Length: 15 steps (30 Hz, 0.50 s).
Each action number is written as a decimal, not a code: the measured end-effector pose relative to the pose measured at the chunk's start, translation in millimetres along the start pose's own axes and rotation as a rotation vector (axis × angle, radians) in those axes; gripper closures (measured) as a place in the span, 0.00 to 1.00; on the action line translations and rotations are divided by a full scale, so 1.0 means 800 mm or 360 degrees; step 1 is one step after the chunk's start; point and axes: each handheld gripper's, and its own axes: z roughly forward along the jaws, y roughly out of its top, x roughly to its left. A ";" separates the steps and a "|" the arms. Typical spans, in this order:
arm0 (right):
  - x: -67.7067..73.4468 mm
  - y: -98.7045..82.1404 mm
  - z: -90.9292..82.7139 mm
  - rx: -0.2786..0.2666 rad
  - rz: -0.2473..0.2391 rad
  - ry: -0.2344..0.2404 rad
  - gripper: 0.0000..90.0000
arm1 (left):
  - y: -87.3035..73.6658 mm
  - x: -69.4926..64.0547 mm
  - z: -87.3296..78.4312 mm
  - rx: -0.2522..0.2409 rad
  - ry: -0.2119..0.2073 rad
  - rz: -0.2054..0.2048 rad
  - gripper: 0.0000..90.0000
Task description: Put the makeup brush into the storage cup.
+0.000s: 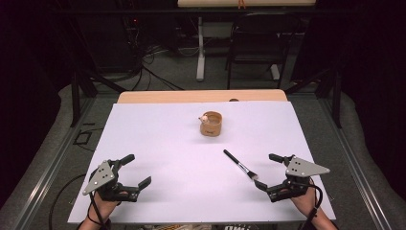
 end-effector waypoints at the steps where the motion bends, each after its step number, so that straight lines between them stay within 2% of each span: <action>1: 0.000 0.000 0.000 0.0000 0.0000 0.0000 0.00 | 0.000 0.000 0.000 0.0000 0.0000 0.0000 0.02; 7: 0.002 0.000 0.002 0.0015 0.0000 0.0015 0.00 | 0.001 -0.001 0.001 -0.0001 -0.0003 0.0011 0.02; 15: 0.001 0.004 0.007 0.0015 -0.0003 -0.0004 0.00 | 0.000 0.000 0.003 0.0003 -0.0003 0.0003 0.02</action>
